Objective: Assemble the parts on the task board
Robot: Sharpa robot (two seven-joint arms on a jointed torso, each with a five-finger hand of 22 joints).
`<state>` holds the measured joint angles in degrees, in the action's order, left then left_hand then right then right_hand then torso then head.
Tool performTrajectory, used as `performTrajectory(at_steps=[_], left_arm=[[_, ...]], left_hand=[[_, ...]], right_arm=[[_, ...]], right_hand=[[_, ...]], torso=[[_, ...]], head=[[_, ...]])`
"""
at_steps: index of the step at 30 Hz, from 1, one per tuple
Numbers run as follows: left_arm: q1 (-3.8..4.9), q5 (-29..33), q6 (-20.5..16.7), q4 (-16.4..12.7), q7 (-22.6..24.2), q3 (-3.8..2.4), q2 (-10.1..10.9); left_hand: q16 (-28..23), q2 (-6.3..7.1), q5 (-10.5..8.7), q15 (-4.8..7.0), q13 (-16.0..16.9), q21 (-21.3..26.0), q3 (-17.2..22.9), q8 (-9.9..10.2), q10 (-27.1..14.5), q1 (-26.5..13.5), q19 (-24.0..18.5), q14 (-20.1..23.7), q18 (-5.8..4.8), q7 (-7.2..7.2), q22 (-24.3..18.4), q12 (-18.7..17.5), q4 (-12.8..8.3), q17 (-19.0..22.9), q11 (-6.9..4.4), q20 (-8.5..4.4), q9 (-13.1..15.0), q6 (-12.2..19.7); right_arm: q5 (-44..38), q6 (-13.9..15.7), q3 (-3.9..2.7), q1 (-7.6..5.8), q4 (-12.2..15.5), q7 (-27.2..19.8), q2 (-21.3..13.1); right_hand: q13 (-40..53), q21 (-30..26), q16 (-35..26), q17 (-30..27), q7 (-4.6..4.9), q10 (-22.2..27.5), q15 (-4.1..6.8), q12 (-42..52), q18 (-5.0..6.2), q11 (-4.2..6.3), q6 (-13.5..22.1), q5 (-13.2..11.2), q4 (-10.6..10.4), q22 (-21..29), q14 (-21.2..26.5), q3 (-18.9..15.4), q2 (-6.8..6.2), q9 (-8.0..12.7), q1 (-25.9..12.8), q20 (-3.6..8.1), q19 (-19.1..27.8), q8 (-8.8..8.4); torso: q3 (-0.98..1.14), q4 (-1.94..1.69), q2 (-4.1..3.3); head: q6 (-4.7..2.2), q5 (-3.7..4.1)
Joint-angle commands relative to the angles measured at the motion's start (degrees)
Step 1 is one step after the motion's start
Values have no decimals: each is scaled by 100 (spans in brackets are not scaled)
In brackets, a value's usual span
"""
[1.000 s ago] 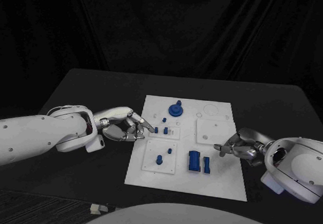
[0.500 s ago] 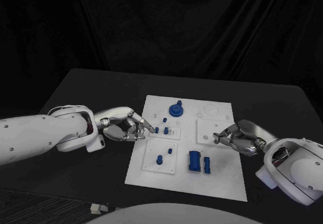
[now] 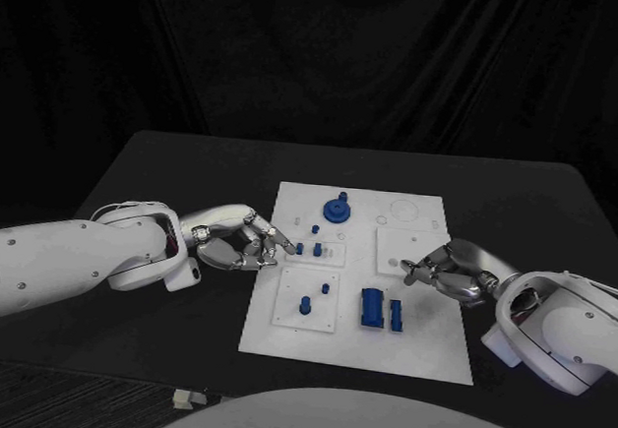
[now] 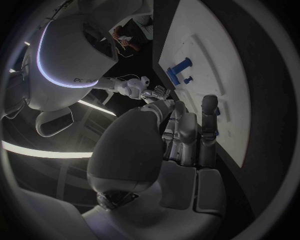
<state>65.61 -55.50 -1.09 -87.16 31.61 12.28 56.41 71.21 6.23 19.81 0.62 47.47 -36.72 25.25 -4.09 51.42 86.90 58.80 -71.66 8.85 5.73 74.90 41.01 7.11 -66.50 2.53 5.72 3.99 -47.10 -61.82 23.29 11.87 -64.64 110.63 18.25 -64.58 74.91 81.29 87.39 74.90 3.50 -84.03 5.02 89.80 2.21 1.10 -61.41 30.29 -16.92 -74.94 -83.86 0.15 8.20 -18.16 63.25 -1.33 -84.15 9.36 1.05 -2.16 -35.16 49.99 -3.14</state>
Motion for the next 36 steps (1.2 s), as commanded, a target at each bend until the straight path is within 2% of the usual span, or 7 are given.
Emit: performTrajectory(at_steps=[1, 21, 36], left_arm=[[-12, 52, 33, -11, 71, -4, -6], [-26, 52, 40, -9, 77, -4, 6], [-31, 52, 52, 5, 76, -4, -1]], left_hand=[[-22, -7, 32, -7, -7, -20, 24, -24, 22, -70, -34, 46, 70, 10, 240, 31, 1, 3, -30, -4, 5, -35], [-25, -9, 34, -7, -8, -16, 29, -18, 23, -67, -38, 49, 71, 6, 239, 33, -4, 6, -29, -4, 3, -31], [-26, -7, 35, -8, -10, -15, 32, -11, 21, -67, -41, 50, 71, 1, 238, 34, -7, 9, -28, -3, -1, -23]], right_arm=[[29, -179, -1, 46, -18, 131, 27], [-52, -337, 0, 155, -135, 344, 228], [-123, -661, 0, 217, -160, 631, 272]], right_hand=[[1509, -25, -22, 906, -3, -597, -27, 20, -13, -29, -29, -25, 9, -1234, -497, -34, -2, 8, -46, -36, -209, -33], [1509, -99, -43, 862, -5, -597, -25, 20, 4, -29, -37, -18, 14, -1211, -488, -41, -2, 20, -59, -35, -177, -37], [1509, -210, -86, 777, 5, -597, -31, 20, 29, -33, -4, -35, 19, -1176, -468, -69, -14, 88, -95, -37, -126, -87]], torso=[[-1, 2, 1], [0, 0, 0], [0, 0, -1]], head=[[1, -8], [1, -21], [1, -2]])
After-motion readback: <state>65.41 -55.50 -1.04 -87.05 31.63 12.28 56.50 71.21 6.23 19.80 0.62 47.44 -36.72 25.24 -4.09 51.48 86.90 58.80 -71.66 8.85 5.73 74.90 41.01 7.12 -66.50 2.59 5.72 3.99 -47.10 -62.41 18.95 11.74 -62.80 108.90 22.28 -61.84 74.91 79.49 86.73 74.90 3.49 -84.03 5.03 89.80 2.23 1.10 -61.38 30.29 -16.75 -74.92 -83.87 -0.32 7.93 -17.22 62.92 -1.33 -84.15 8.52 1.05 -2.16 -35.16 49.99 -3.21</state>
